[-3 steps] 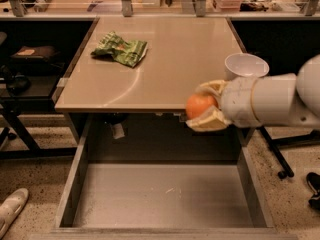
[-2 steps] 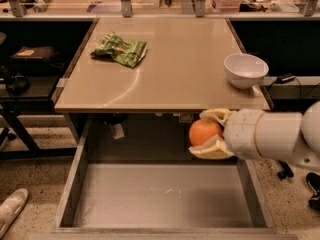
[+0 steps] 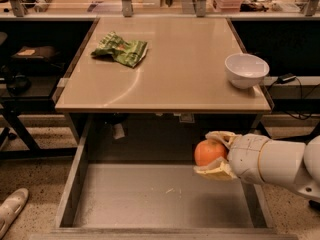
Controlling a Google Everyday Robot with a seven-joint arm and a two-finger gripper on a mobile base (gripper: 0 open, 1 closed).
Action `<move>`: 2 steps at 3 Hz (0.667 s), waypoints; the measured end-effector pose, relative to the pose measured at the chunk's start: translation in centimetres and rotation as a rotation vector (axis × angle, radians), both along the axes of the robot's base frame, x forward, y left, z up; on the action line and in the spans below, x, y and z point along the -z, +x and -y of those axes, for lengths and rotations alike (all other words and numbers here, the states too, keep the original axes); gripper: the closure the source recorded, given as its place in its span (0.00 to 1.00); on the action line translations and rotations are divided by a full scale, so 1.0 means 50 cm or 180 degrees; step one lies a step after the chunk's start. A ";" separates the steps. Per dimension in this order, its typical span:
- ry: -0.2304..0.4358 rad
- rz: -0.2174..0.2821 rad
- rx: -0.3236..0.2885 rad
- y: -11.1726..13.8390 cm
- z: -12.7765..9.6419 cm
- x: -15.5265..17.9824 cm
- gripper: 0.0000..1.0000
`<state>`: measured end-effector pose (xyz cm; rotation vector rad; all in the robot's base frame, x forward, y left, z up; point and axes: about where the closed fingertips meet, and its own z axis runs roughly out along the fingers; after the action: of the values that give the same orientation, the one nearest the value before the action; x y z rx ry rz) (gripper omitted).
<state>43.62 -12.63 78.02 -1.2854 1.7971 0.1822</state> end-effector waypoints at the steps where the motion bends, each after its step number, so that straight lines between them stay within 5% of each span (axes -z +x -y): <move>1: 0.0069 -0.0184 -0.0057 0.024 -0.037 0.091 1.00; 2: 0.0214 -0.0406 -0.0084 0.059 -0.090 0.213 1.00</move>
Offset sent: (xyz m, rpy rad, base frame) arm 0.0520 0.0729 -0.1784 0.1226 0.2095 0.0268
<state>46.58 -8.13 67.39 -1.2746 1.8658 0.3433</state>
